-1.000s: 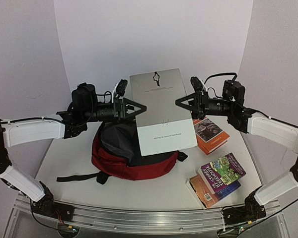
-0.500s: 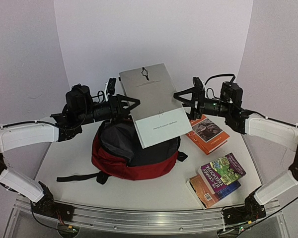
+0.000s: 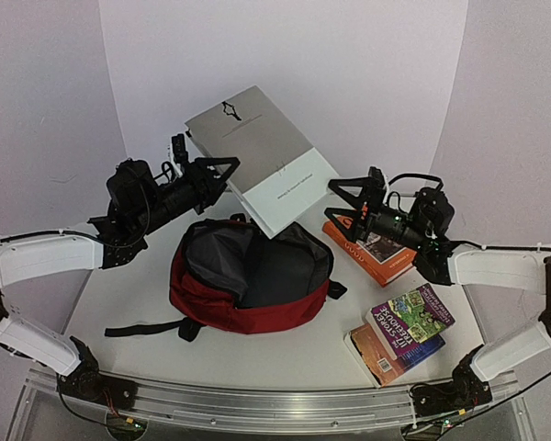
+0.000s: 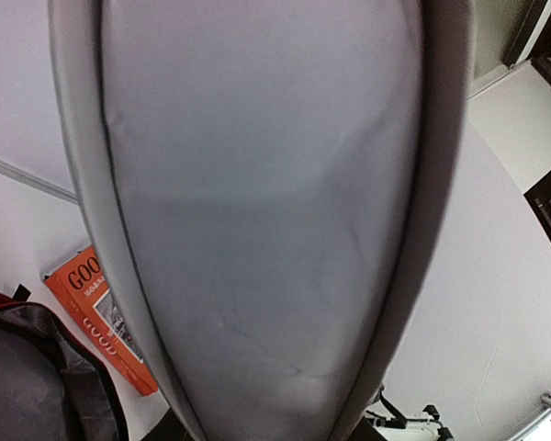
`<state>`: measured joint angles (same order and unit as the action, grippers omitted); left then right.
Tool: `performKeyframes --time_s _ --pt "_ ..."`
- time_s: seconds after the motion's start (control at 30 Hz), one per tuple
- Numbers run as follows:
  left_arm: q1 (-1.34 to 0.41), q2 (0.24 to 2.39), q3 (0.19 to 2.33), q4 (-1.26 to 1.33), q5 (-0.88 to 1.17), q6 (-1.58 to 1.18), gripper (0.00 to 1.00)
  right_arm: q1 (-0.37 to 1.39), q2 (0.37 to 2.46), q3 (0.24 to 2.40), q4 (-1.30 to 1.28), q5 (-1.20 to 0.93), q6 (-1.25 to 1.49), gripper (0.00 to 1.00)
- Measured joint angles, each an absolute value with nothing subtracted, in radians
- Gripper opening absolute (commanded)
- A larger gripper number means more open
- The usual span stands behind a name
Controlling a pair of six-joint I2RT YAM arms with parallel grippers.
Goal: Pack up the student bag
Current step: Pick up the book at the corner of the board.
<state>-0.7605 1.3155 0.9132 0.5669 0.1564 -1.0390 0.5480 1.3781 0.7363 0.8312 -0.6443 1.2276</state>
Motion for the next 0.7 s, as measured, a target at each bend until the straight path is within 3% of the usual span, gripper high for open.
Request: performKeyframes --time_s 0.3,0.7 --pt "-0.76 1.363 0.913 0.702 0.117 -1.082 0.16 0.647 1.45 0.753 1.044 -0.588 1.287 0.95" --pt "-0.767 1.399 0.908 0.754 0.108 -1.124 0.17 0.7 1.592 0.857 1.188 -0.533 1.295 0.57"
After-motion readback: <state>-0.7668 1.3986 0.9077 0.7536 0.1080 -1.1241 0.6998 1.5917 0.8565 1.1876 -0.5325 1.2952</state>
